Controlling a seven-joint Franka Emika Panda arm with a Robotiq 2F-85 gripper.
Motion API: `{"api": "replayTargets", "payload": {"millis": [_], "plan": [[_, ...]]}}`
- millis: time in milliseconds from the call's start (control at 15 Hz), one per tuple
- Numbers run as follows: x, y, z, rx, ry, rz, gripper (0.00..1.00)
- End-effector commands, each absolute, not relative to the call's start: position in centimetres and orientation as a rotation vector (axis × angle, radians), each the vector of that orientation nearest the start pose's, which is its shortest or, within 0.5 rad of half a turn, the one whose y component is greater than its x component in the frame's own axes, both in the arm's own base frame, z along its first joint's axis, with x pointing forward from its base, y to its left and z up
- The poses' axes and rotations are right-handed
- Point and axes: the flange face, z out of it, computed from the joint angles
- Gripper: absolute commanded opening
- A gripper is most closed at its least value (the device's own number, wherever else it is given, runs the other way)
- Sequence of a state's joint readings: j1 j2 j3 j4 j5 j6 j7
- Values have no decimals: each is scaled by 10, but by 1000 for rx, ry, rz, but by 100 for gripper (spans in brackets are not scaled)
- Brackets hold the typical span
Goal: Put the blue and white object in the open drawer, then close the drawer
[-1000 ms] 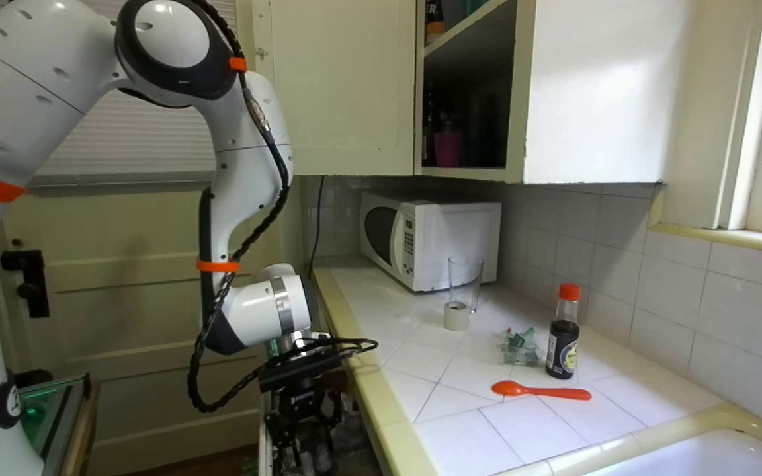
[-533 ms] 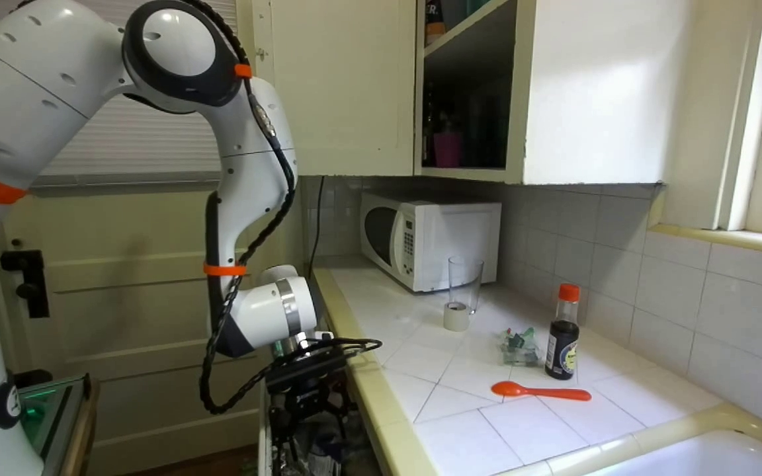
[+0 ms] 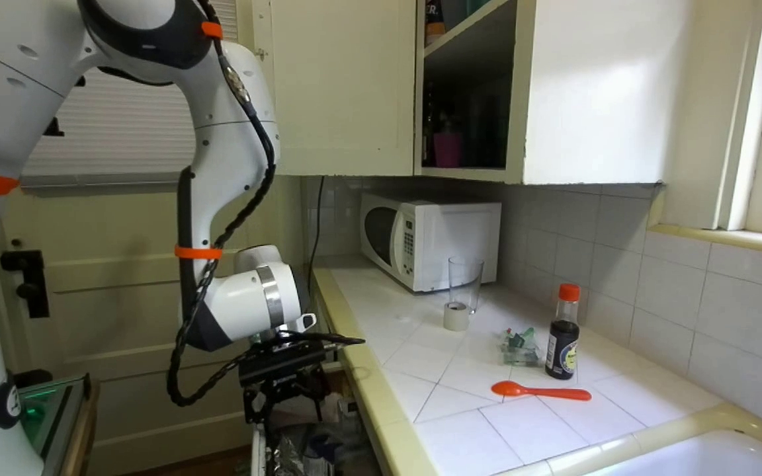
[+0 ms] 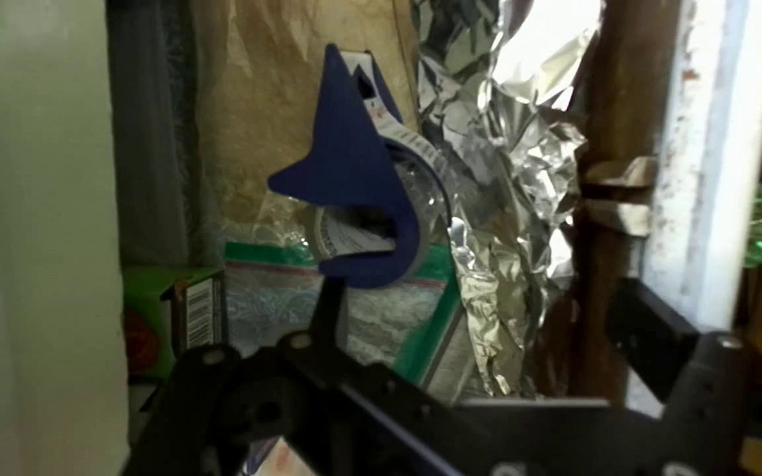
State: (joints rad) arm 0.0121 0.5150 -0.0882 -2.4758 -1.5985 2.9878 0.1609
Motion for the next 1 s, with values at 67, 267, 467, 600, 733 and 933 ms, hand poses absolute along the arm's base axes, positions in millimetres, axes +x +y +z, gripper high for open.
{"api": "replayTargets", "payload": {"millis": [67,267,467,600,733,933], "plan": [[350,30,145,-2814,-1964,-153,100],[326,27,161,-2860,-1859,-177,100],[299,24,152,-2741,-1864,-123,100],[295,12,139,-2712,-1800,-108,100],[290,1,151,-2709,-1781,-171,100],[294,-17,162,-2909,-1480,-234,100]]}}
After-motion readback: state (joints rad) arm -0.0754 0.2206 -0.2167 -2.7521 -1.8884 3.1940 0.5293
